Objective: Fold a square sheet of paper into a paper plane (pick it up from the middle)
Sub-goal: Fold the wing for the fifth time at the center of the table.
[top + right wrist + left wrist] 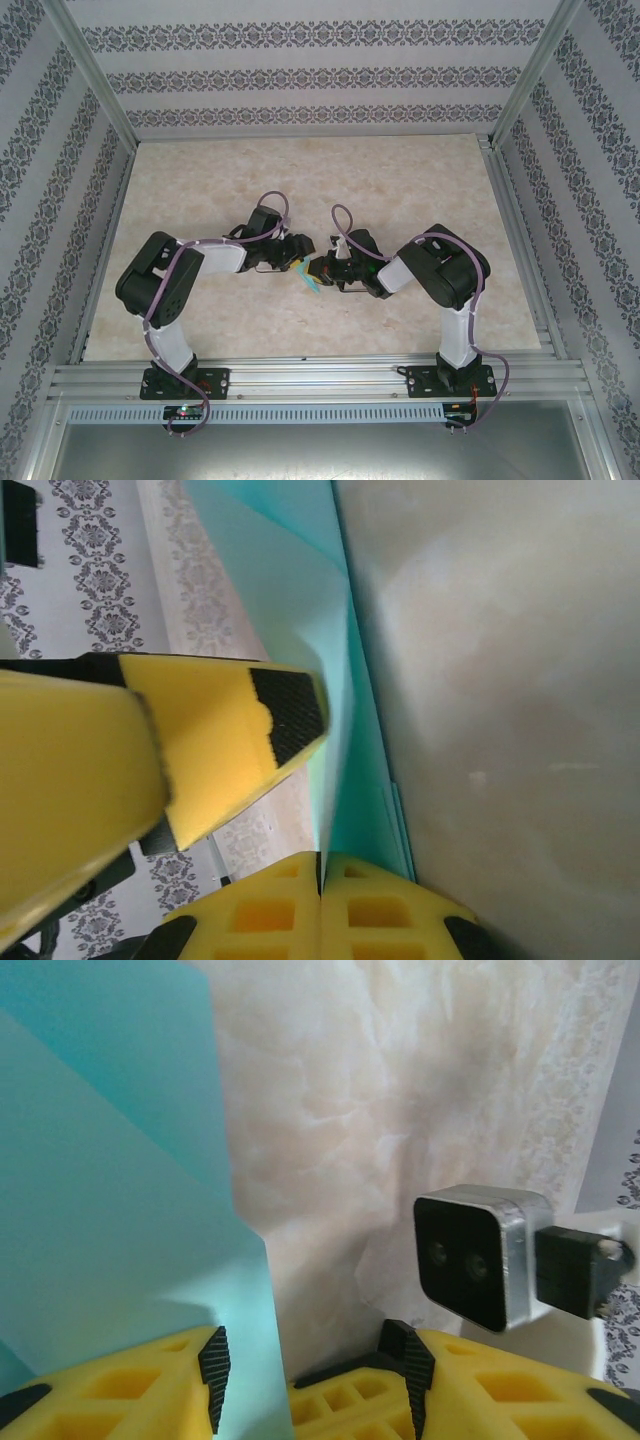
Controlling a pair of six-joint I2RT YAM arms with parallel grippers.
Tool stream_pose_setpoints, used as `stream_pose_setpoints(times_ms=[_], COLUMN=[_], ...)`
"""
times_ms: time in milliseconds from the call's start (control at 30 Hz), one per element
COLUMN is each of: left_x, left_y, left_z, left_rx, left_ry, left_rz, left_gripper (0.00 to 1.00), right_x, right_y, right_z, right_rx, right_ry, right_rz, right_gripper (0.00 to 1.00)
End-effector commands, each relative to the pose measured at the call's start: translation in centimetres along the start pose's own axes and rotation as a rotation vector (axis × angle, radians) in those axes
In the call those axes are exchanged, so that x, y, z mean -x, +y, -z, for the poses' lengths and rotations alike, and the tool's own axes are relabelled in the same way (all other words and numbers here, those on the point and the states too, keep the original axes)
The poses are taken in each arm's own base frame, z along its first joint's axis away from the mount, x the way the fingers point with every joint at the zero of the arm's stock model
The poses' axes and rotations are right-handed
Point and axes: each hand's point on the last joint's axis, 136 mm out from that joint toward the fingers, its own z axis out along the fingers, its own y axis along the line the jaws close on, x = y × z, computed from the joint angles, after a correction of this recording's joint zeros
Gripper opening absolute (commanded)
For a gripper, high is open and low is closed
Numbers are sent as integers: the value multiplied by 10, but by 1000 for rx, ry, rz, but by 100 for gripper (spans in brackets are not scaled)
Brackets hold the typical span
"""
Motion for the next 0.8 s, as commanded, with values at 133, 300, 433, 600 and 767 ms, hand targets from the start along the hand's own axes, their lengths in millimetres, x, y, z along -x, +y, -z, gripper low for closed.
stream_pose_setpoints(times_ms=[133, 300, 433, 600, 767], left_x=[0, -9, -18, -19, -17], left_y=[11, 28, 39, 37, 34], left_z=[-12, -11, -9, -6, -6], left_rx=[43, 99, 119, 117, 112], left_ry=[1, 27, 41, 38, 40], left_rz=[-51, -33, -21, -26, -22], left_gripper=[52, 50, 50, 50, 50], right_x=[-9, -9, -9, -16, -29], right_y=[-59, -55, -40, -32, -37], right_z=[7, 14, 23, 26, 22], right_rx=[-183, -226, -256, -263, -320], right_ry=[0, -3, 6, 37, 94], right_rz=[-145, -110, -48, -17, 13], right_gripper=[5, 12, 16, 16, 12])
